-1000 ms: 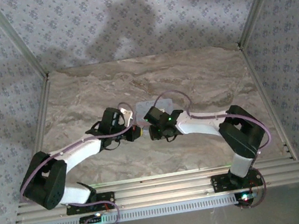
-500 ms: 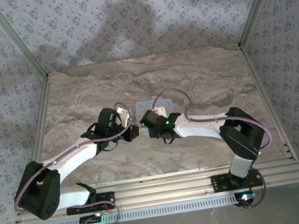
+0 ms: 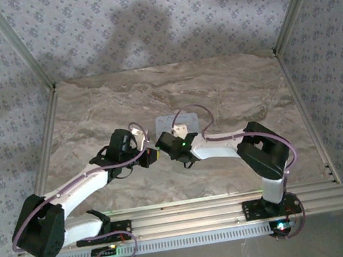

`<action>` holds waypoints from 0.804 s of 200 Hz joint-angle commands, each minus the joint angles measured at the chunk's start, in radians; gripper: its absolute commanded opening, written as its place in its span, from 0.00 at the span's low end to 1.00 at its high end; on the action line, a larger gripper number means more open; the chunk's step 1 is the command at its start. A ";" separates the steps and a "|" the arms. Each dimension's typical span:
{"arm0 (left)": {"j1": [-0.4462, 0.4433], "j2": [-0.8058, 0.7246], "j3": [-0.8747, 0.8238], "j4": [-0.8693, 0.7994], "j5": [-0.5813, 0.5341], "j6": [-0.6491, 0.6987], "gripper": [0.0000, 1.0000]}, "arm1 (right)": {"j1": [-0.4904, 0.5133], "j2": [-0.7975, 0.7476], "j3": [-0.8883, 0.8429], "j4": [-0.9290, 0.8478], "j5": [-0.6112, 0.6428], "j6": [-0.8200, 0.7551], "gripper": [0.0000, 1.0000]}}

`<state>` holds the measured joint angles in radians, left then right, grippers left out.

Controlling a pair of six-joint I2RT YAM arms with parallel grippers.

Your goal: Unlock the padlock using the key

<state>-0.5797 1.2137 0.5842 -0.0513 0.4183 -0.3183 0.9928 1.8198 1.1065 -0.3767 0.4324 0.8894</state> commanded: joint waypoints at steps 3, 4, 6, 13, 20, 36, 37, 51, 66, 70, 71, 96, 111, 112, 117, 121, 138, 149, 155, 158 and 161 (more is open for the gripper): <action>0.004 -0.022 -0.009 -0.013 -0.003 0.009 0.00 | 0.004 0.035 0.035 0.000 0.036 0.030 0.46; 0.003 -0.022 -0.009 -0.013 -0.002 0.009 0.00 | 0.004 0.036 0.035 0.000 0.036 0.031 0.46; 0.004 -0.023 -0.009 -0.013 -0.001 0.009 0.00 | 0.003 0.037 0.035 0.001 0.036 0.031 0.46; 0.003 -0.025 -0.011 -0.014 -0.001 0.009 0.00 | 0.003 0.042 0.038 0.002 0.035 0.031 0.45; 0.004 -0.027 -0.012 -0.015 -0.001 0.010 0.00 | 0.001 0.047 0.039 0.004 0.035 0.031 0.45; 0.003 -0.034 -0.018 -0.020 -0.002 0.013 0.00 | -0.003 0.057 0.045 0.003 0.032 0.030 0.44; 0.003 -0.035 -0.018 -0.021 -0.002 0.014 0.00 | -0.003 0.058 0.046 0.003 0.031 0.030 0.44; 0.003 -0.045 -0.020 -0.028 -0.004 0.018 0.00 | -0.010 0.065 0.050 0.004 0.026 0.029 0.42; 0.003 -0.056 -0.024 -0.034 -0.007 0.021 0.00 | -0.014 0.070 0.050 0.012 0.018 0.029 0.36; 0.003 -0.058 -0.026 -0.035 -0.007 0.023 0.00 | -0.018 0.070 0.051 0.014 0.016 0.027 0.34; 0.004 -0.058 -0.026 -0.035 -0.007 0.023 0.00 | -0.018 0.071 0.051 0.014 0.016 0.027 0.33; 0.003 -0.068 -0.029 -0.046 -0.013 0.031 0.00 | -0.020 0.061 0.053 0.010 0.006 0.014 0.20; 0.003 -0.068 -0.030 -0.051 -0.013 0.037 0.00 | -0.022 0.045 0.055 0.002 -0.005 -0.001 0.15; 0.003 -0.068 -0.031 -0.051 -0.013 0.037 0.00 | -0.021 0.044 0.056 0.001 -0.006 -0.001 0.15; 0.003 -0.069 -0.032 -0.051 -0.013 0.039 0.00 | -0.021 0.038 0.057 -0.005 -0.012 -0.003 0.14; 0.003 -0.068 -0.032 -0.051 -0.013 0.041 0.00 | -0.022 0.032 0.057 -0.009 -0.017 -0.007 0.13; 0.003 -0.067 -0.033 -0.050 -0.013 0.045 0.00 | -0.021 0.011 0.060 -0.022 -0.048 -0.026 0.11; 0.003 -0.065 -0.034 -0.047 -0.016 0.048 0.00 | -0.022 0.003 0.066 -0.030 -0.077 -0.039 0.10; 0.003 -0.063 -0.035 -0.046 -0.015 0.050 0.00 | -0.022 -0.001 0.070 -0.036 -0.094 -0.045 0.09; 0.003 -0.062 -0.035 -0.045 -0.014 0.051 0.00 | -0.022 -0.002 0.072 -0.039 -0.102 -0.049 0.09; 0.003 -0.061 -0.034 -0.044 -0.014 0.051 0.00 | -0.022 -0.003 0.074 -0.041 -0.111 -0.053 0.09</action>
<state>-0.5797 1.1648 0.5575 -0.0864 0.4057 -0.2955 0.9730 1.8629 1.1389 -0.3698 0.3817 0.8722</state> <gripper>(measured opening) 0.058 0.195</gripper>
